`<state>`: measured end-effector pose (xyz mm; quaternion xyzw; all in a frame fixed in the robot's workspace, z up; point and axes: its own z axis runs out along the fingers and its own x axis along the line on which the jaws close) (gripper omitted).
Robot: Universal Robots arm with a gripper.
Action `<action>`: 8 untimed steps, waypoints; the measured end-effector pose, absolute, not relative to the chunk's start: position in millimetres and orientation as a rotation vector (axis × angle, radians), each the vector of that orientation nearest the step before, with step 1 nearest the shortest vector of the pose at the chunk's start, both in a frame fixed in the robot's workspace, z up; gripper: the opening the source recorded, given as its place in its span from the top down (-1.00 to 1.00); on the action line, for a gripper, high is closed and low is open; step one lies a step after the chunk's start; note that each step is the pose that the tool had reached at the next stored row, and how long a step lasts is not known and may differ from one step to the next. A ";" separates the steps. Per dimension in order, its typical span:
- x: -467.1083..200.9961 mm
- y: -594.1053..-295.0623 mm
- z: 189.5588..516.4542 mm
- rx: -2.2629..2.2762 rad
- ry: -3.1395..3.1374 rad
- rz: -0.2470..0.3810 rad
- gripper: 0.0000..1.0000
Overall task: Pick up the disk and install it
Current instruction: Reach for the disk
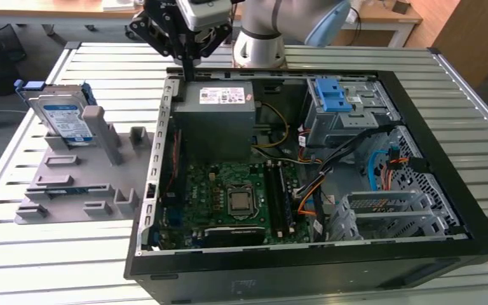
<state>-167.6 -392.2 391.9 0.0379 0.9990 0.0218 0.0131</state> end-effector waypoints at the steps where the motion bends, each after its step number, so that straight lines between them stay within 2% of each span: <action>1: -168.4 -391.4 391.8 0.118 3.112 0.068 0.79; 8: -171.8 -384.9 390.9 0.119 3.115 0.068 0.79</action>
